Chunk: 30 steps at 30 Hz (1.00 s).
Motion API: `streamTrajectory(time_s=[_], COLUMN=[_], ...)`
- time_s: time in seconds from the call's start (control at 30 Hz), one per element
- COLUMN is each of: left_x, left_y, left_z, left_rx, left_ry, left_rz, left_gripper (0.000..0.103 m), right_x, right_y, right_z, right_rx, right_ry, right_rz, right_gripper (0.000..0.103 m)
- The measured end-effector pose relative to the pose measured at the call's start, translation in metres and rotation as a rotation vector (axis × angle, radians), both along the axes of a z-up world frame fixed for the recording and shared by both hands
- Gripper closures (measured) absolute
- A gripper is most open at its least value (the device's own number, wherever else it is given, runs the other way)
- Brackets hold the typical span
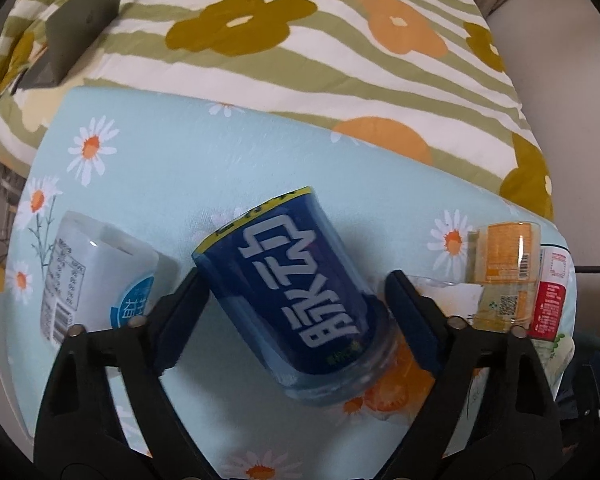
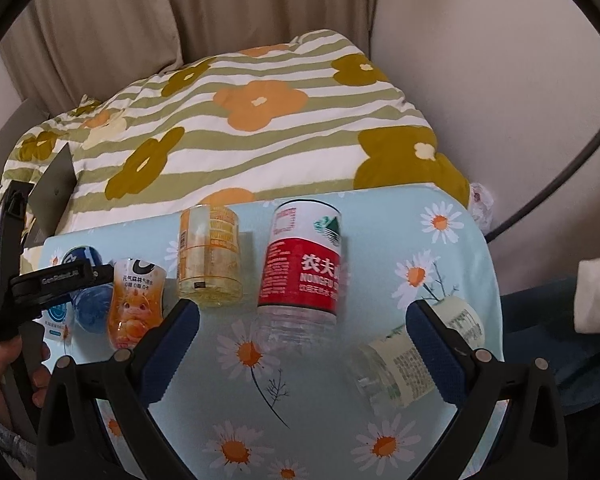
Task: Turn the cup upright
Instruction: 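Reach the left tool to the blue cup and close its fingers around it, then lift the blue cup with the left tool off the table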
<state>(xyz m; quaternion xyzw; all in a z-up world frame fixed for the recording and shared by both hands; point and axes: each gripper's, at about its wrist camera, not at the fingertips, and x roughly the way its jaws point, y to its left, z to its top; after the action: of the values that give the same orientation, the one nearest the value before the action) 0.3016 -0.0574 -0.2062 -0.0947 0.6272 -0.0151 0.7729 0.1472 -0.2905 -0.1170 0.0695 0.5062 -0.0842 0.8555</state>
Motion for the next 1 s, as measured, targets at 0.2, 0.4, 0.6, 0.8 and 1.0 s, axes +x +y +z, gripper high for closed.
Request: streamTrajectory(time_s=[0.2, 0.4, 0.6, 0.8, 1.0], left_x=[0.0, -0.003, -0.015, -0.041, -0.087], left_y=[-0.001, 0.0, 0.002, 0.003, -0.008], left_z=[-0.005, -0.003, 0.008, 0.028, 0.044], left_rx=[-0.013, -0.005, 0.005, 0.035, 0.053], left_ry=[0.002, -0.003, -0.02, -0.048, -0.072], left_rz=[-0.013, -0.03, -0.053, -0.089, -0.149], left_gripper=[0.021, 0.022, 0.022, 0.022, 0.022], right_x=[0.006, 0.006, 0.002, -0.013, -0.042], right_y=[0.01, 0.013, 0.017, 0.022, 0.021], right_z=[-0.002, -0.003, 0.0, 0.008, 0.018], right_rx=[-0.02, -0.019, -0.013, 0.005, 0.012], right_ry=[0.004, 0.001, -0.012, -0.041, -0.074], right_rz=[0.034, 0.039, 0.039, 0.052, 0.079], right_gripper=[0.0, 0.0, 0.0, 0.0, 0.0])
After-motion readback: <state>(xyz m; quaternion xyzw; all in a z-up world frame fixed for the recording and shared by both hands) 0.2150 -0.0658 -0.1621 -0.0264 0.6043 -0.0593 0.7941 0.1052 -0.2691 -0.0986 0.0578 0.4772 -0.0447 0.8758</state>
